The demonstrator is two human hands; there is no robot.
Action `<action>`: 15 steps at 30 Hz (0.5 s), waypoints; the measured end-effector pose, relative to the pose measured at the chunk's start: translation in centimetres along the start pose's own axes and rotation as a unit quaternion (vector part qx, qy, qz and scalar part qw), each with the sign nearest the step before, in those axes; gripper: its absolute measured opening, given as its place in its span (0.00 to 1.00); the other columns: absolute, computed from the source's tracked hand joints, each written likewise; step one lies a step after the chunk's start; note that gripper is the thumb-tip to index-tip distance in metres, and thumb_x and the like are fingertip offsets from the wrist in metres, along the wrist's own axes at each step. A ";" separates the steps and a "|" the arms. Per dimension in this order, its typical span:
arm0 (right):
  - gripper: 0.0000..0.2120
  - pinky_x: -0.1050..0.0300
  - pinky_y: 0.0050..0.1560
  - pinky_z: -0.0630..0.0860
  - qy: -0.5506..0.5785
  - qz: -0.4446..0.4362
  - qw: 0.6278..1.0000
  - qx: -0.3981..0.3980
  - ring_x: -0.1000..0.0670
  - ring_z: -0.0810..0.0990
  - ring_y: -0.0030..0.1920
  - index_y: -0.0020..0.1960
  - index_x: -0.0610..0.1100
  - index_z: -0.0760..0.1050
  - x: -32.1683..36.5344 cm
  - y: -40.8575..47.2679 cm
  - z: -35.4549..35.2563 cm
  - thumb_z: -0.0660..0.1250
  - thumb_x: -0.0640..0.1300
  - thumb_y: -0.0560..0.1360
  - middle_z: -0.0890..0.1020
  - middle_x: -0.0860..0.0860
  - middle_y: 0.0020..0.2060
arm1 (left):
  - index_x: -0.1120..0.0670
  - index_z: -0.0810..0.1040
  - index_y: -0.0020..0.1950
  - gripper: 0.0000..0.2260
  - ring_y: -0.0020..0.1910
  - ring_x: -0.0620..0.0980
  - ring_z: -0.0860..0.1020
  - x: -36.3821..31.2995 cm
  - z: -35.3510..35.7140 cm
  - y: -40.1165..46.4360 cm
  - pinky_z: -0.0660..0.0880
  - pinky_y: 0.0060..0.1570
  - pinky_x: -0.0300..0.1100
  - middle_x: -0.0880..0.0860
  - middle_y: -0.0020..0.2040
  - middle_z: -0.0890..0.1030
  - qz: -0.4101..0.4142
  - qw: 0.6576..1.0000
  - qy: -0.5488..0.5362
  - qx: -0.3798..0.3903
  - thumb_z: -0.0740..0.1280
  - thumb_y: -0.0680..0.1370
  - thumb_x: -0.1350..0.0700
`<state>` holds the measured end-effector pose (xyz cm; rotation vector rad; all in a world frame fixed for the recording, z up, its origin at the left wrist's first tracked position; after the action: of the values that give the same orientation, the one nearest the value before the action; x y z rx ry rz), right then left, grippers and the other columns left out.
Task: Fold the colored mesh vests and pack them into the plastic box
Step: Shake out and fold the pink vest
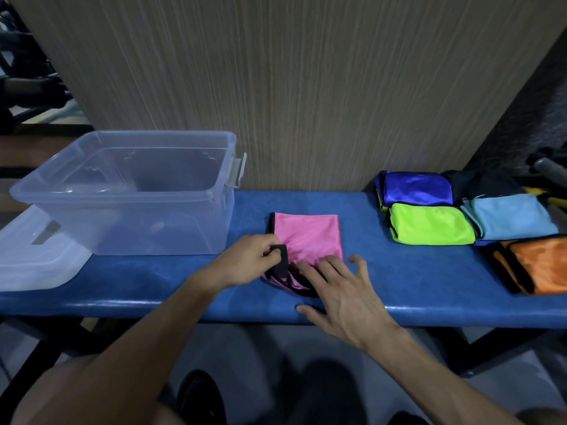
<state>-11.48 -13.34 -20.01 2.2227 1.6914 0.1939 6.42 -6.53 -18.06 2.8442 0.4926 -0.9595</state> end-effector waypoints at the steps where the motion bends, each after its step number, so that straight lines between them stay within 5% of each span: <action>1: 0.33 0.39 0.63 0.66 0.012 0.004 1.000 0.002 0.45 0.77 0.57 0.70 0.48 0.71 -0.3 -0.1 -0.1 0.62 0.67 0.73 0.79 0.51 0.52 | 0.54 0.78 0.47 0.05 0.31 0.41 0.73 0.2 0.2 0.3 0.72 0.38 0.44 0.46 0.34 0.78 -0.001 1.000 -0.005 0.005 0.65 0.82 0.56; 6: 0.28 0.48 0.57 0.63 0.051 -0.004 0.998 -0.019 0.48 0.76 0.56 0.67 0.45 0.75 -2.1 -0.3 -0.7 0.70 0.57 0.71 0.80 0.53 0.51 | 0.45 0.78 0.55 0.10 0.32 0.40 0.76 1.0 1.0 1.1 0.74 0.37 0.37 0.44 0.45 0.81 -0.001 0.998 -0.055 -0.019 0.69 0.78 0.59; 11: 0.22 0.52 0.57 0.62 0.083 -0.005 0.996 -0.020 0.50 0.76 0.53 0.62 0.49 0.76 -2.9 -0.5 -0.7 0.72 0.52 0.69 0.79 0.56 0.48 | 0.46 0.81 0.43 0.11 0.39 0.47 0.80 1.8 0.9 0.4 0.76 0.42 0.39 0.47 0.47 0.78 0.027 0.990 -0.088 -0.105 0.75 0.74 0.62; 14: 0.23 0.53 0.58 0.63 0.109 0.005 0.994 -0.001 0.50 0.76 0.52 0.61 0.50 0.77 -3.2 -0.2 -0.3 0.71 0.51 0.67 0.80 0.57 0.48 | 0.50 0.85 0.45 0.03 0.46 0.45 0.81 2.6 1.2 -0.2 0.76 0.47 0.38 0.45 0.49 0.80 0.052 0.987 -0.085 -0.129 0.74 0.78 0.54; 15: 0.23 0.54 0.58 0.64 0.121 0.006 0.992 0.012 0.50 0.77 0.52 0.62 0.50 0.77 -3.4 -0.1 -0.1 0.71 0.50 0.67 0.80 0.57 0.49 | 0.51 0.86 0.48 0.08 0.49 0.44 0.80 2.8 1.4 -0.4 0.75 0.50 0.39 0.44 0.52 0.79 0.055 0.988 -0.079 -0.124 0.71 0.79 0.48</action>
<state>-12.55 -16.54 -19.61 2.3062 1.8106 0.4660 7.61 -5.66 -20.86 2.5215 0.4037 -1.0154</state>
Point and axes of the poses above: each hand's wrist, its own y-axis towards the middle knuckle, its own z-axis out of the palm, x = y × z, the point moved 6 cm from there along y, towards the middle knuckle
